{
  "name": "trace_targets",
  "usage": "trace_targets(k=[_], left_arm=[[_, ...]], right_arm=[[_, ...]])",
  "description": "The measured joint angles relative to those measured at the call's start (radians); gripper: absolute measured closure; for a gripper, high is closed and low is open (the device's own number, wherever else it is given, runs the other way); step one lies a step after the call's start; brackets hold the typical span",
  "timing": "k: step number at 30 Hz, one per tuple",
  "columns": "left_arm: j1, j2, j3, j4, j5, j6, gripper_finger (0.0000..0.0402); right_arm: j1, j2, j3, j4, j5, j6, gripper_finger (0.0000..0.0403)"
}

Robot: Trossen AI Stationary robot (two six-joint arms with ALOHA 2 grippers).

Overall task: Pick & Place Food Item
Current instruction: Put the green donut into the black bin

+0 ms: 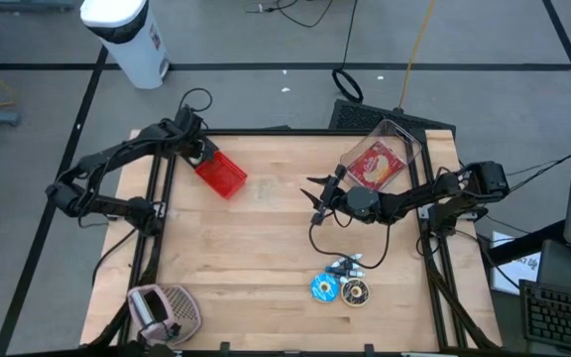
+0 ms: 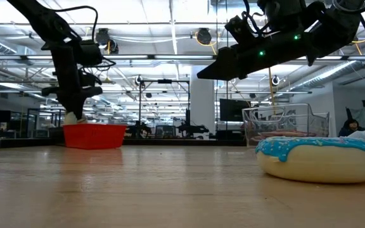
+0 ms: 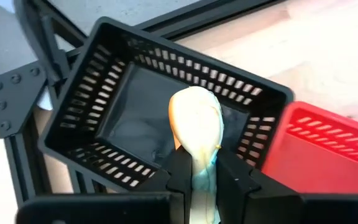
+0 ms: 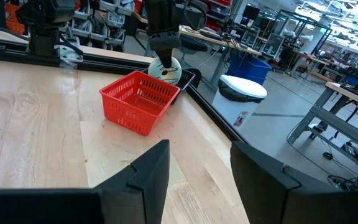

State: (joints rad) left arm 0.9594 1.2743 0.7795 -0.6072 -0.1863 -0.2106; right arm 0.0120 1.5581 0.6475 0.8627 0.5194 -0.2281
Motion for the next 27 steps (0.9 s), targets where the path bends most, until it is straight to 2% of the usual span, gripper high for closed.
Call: trace_targets(k=[7,14,18,20,27], left_arm=[[-0.021,0.0,0.0,-0.001,-0.027,0.007,0.0346],[-0.02,0.0,-0.001,0.01,-0.07,0.002,0.0251],[-0.02,0.0,-0.001,0.017,-0.129,0.036,0.0205],[-0.021,0.0,-0.001,0.017,-0.177,0.048,0.0191],[-0.021,0.0,-0.001,0.016,-0.183,0.051,0.0179]], right_arm=[[0.0,0.0,0.0,0.0,0.0,0.0,0.0242],[0.0,0.0,0.0,0.0,0.0,0.0,0.0242],[0.0,0.0,0.0,0.0,0.0,0.0,0.0241],[0.0,0.0,0.0,0.0,0.0,0.0,0.0243],[0.0,0.0,0.0,0.0,0.0,0.0,0.0241]])
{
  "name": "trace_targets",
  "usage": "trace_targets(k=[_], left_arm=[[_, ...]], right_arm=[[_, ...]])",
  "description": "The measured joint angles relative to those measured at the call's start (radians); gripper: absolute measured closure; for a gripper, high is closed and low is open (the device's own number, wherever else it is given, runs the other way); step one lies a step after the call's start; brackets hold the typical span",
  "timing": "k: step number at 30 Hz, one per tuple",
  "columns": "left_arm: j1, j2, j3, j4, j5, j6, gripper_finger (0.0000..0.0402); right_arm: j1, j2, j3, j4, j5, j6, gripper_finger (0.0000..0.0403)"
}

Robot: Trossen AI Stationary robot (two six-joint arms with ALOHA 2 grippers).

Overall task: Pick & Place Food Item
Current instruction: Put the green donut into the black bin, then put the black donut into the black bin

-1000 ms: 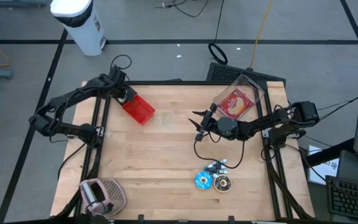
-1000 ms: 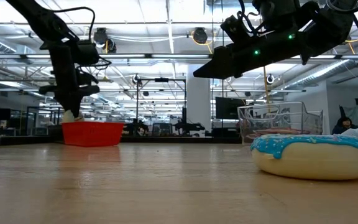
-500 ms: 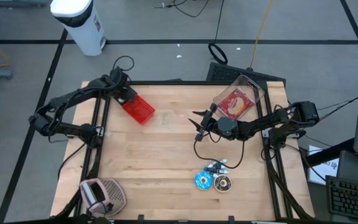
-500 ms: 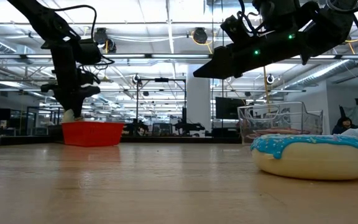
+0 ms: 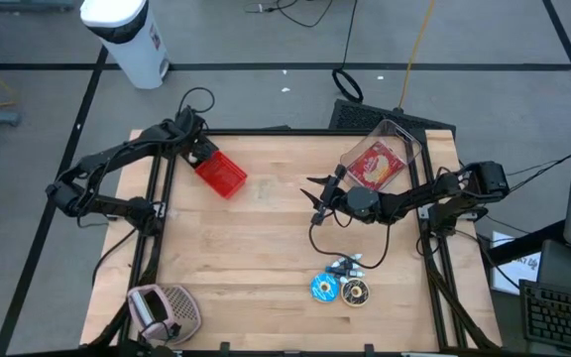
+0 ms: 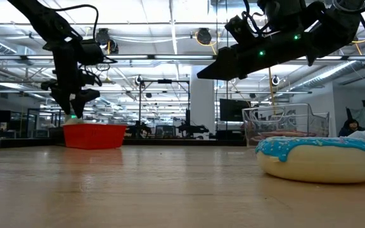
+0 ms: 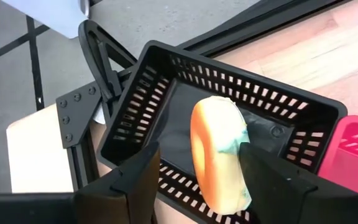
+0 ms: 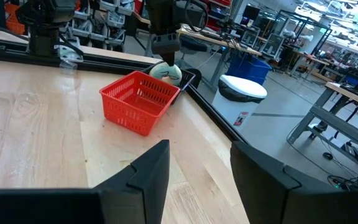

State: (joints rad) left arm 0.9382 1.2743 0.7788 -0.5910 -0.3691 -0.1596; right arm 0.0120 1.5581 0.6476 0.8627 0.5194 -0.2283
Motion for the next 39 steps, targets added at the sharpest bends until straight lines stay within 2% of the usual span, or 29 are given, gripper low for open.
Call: trace_targets(k=[7,21,31,39], left_arm=[[-0.006,0.0,0.0,-0.001,-0.028,-0.012,0.0179],[-0.076,0.0,0.0,-0.019,-0.208,-0.037,0.0179],[-0.077,-0.001,0.003,-0.02,-0.194,-0.023,0.0179],[-0.115,-0.102,0.03,-0.034,-0.084,-0.034,0.0179]], right_arm=[[0.0,0.0,0.0,0.0,0.0,0.0,0.0242],[0.0,0.0,0.0,0.0,0.0,0.0,0.0242],[0.0,0.0,0.0,0.0,0.0,0.005,0.0242],[-0.012,0.0,0.0,0.0,-0.001,0.017,0.0241]])
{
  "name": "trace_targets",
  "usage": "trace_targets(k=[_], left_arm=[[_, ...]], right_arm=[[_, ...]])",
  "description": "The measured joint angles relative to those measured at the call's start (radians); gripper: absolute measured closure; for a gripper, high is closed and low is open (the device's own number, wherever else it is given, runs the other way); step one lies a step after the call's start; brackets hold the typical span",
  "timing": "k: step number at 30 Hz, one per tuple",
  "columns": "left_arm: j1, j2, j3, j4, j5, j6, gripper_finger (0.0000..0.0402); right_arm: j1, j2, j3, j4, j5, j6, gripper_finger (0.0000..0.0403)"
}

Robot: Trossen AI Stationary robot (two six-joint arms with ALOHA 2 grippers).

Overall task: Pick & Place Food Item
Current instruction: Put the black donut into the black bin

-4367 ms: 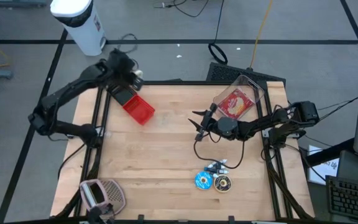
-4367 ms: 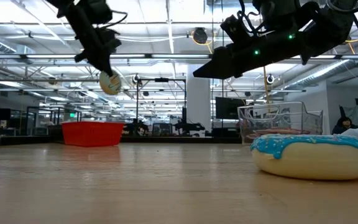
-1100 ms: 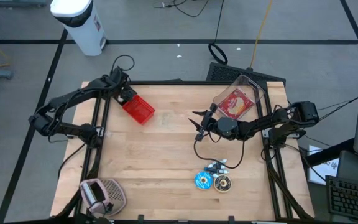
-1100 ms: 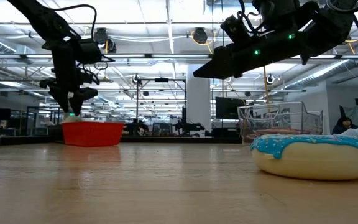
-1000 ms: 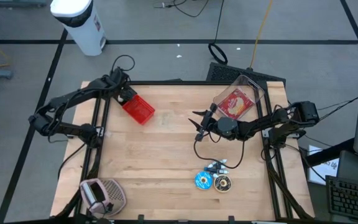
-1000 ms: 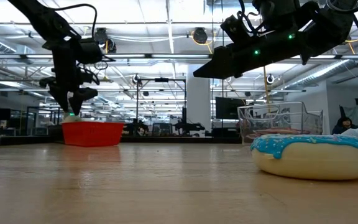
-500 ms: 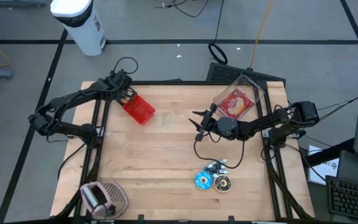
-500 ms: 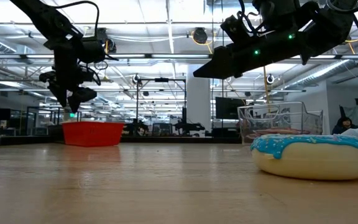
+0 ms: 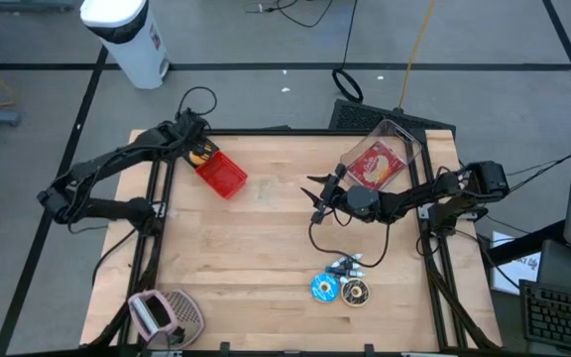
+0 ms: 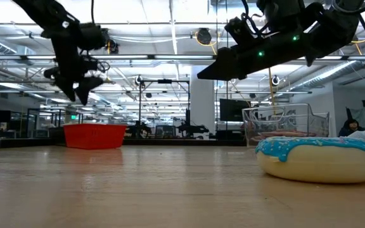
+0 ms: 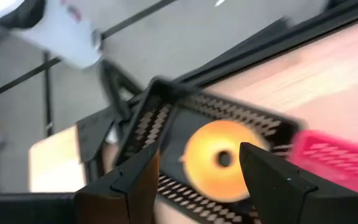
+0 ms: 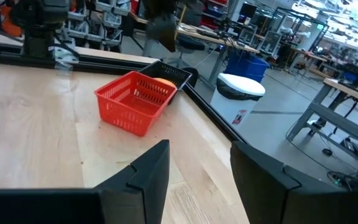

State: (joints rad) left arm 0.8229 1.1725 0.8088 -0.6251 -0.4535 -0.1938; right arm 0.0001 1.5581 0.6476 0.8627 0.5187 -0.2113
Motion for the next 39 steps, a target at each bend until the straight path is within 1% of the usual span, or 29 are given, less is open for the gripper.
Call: trace_targets(k=[5,8,11,14,17,20,22,24,25,27,29,32,35,39], left_arm=[[-0.066,-0.103,0.003,0.027,0.059,0.001,0.0179],[-0.114,-0.156,0.003,0.072,0.115,0.001,0.0179],[-0.161,-0.198,0.003,0.151,0.206,-0.016,0.0179],[-0.211,-0.213,0.004,0.249,0.299,-0.026,0.0179],[-0.262,-0.21,0.004,0.341,0.379,0.003,0.0179],[-0.309,-0.193,0.004,0.417,0.414,0.031,0.0178],[-0.337,-0.176,0.004,0.449,0.419,0.039,0.0179],[-0.36,-0.159,0.004,0.467,0.419,0.035,0.0178],[-0.37,-0.149,0.004,0.474,0.419,0.025,0.0178],[-0.385,-0.124,0.004,0.482,0.42,-0.008,0.0178],[-0.398,-0.092,0.004,0.497,0.42,-0.034,0.0178],[-0.421,-0.042,0.004,0.499,0.428,-0.098,0.0178],[-0.452,0.018,0.004,0.524,0.429,-0.138,0.0178],[-0.507,0.104,0.004,0.619,0.429,-0.2,0.0178]], right_arm=[[-0.002,0.0,0.0,-0.024,-0.008,0.016,0.0243],[0.001,-0.021,0.0,-0.087,-0.071,0.016,0.0243],[0.021,-0.084,0.015,-0.186,-0.152,0.038,0.0245],[0.055,-0.182,0.015,-0.301,-0.218,0.127,0.0248],[0.108,-0.294,0.016,-0.421,-0.314,0.223,0.0248],[0.182,-0.387,0.016,-0.517,-0.411,0.296,0.0248],[0.251,-0.437,0.015,-0.567,-0.443,0.338,0.0248],[0.331,-0.471,0.016,-0.613,-0.432,0.382,0.0248],[0.372,-0.48,0.016,-0.631,-0.409,0.409,0.0248],[0.456,-0.484,0.017,-0.656,-0.343,0.462,0.0247],[0.539,-0.477,0.031,-0.72,-0.271,0.524,0.0246],[0.638,-0.438,0.061,-0.811,-0.189,0.629,0.0244],[0.705,-0.376,0.064,-0.831,-0.149,0.692,0.0245],[0.753,-0.294,0.065,-0.868,-0.136,0.775,0.0245]])
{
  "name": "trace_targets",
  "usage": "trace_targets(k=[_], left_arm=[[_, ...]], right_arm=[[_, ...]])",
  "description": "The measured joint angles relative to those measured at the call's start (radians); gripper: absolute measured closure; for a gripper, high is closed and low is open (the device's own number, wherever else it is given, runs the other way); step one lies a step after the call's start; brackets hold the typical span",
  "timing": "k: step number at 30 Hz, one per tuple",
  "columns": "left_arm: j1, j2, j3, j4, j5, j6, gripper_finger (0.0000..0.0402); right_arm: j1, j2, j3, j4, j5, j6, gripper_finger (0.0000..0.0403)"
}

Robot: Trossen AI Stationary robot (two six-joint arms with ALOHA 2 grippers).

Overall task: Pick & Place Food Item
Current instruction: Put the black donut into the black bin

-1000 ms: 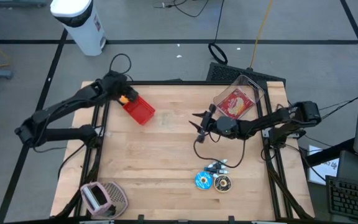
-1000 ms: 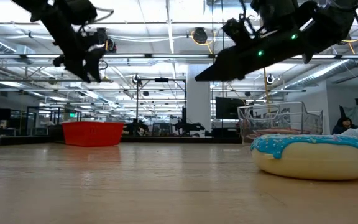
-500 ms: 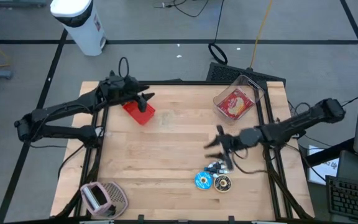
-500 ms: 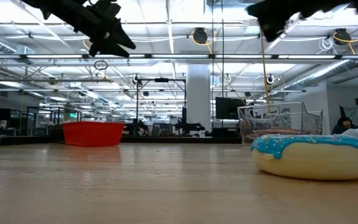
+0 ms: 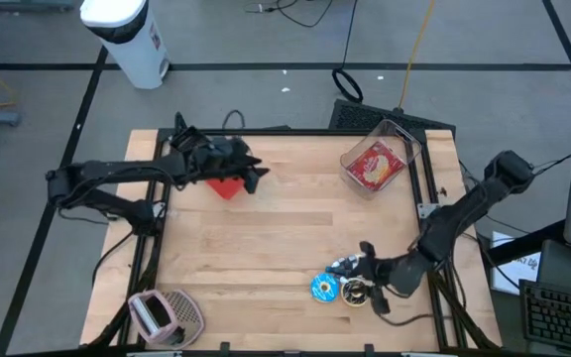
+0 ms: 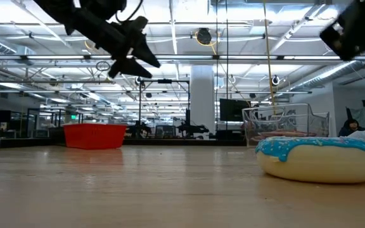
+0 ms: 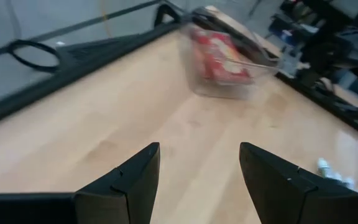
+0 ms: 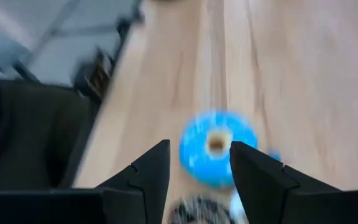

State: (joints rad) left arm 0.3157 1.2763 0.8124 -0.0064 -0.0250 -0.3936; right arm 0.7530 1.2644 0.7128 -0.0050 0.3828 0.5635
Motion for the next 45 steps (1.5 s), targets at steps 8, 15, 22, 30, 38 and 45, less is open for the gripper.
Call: trace_targets(k=[8,15,22,30,38,45], left_arm=[[-0.136,0.142,0.0,0.193,0.0,-0.068,0.0178],[-0.228,0.204,0.0,0.308,-0.002,-0.087,0.0178],[-0.286,0.212,0.0,0.359,-0.035,-0.106,0.0178],[-0.325,0.212,0.0,0.348,-0.081,-0.106,0.0178],[-0.331,0.212,0.0,0.348,-0.081,-0.108,0.0178],[-0.331,0.212,0.0,0.348,-0.081,-0.109,0.0179]], right_arm=[[0.021,0.025,0.0,-0.402,-0.068,0.417,0.0245],[0.021,0.03,0.0,-0.381,-0.134,0.635,0.0245],[0.021,0.05,-0.034,-0.32,-0.2,0.701,0.0232],[0.005,0.132,-0.094,-0.114,-0.204,0.661,0.019],[0.0,0.179,-0.094,-0.11,-0.205,0.694,0.0215],[-0.001,0.181,-0.094,-0.092,-0.233,0.689,0.0273]])
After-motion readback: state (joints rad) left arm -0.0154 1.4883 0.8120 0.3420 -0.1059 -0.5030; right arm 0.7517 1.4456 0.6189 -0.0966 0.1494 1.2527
